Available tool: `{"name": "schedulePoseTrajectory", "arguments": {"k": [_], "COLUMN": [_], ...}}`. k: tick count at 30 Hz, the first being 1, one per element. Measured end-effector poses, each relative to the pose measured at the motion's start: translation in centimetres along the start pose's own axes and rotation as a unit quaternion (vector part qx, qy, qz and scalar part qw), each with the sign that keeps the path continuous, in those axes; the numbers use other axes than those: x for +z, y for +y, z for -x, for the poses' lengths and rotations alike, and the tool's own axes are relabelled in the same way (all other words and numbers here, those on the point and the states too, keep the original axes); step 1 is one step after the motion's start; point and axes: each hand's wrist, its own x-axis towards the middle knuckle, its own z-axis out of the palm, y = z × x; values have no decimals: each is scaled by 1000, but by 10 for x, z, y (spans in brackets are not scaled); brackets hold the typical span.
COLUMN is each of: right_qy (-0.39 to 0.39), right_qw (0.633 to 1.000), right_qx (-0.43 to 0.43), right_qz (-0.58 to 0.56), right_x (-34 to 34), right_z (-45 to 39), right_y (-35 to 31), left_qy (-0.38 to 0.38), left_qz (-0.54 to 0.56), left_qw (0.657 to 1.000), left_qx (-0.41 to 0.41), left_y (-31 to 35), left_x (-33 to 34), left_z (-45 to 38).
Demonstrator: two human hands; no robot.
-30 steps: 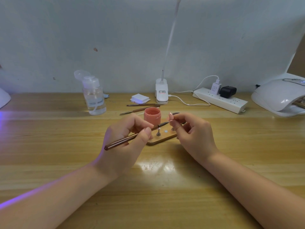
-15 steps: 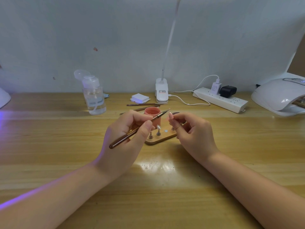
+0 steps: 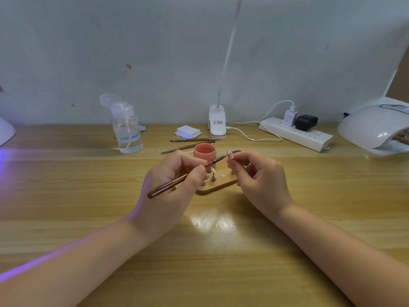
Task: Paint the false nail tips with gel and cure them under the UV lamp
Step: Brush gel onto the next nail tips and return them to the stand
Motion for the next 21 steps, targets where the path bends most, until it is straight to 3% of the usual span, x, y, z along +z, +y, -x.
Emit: {"name": "schedulePoseTrajectory", "arguments": {"k": [4,21], "right_qy": [-1,30], "right_qw": [1000,997], "right_qx": [4,-21], "right_qz": [1,72], "right_x": [-1,-1], "right_z": [1,1], "right_y": [0,-4], "left_qy": [1,1], "left_qz": [-2,-21], "left_qw": [1000,1000], "left_qx": [28,15], "left_y": [2,1], "left_x": [-2,-1], "left_z": [1,0]}}
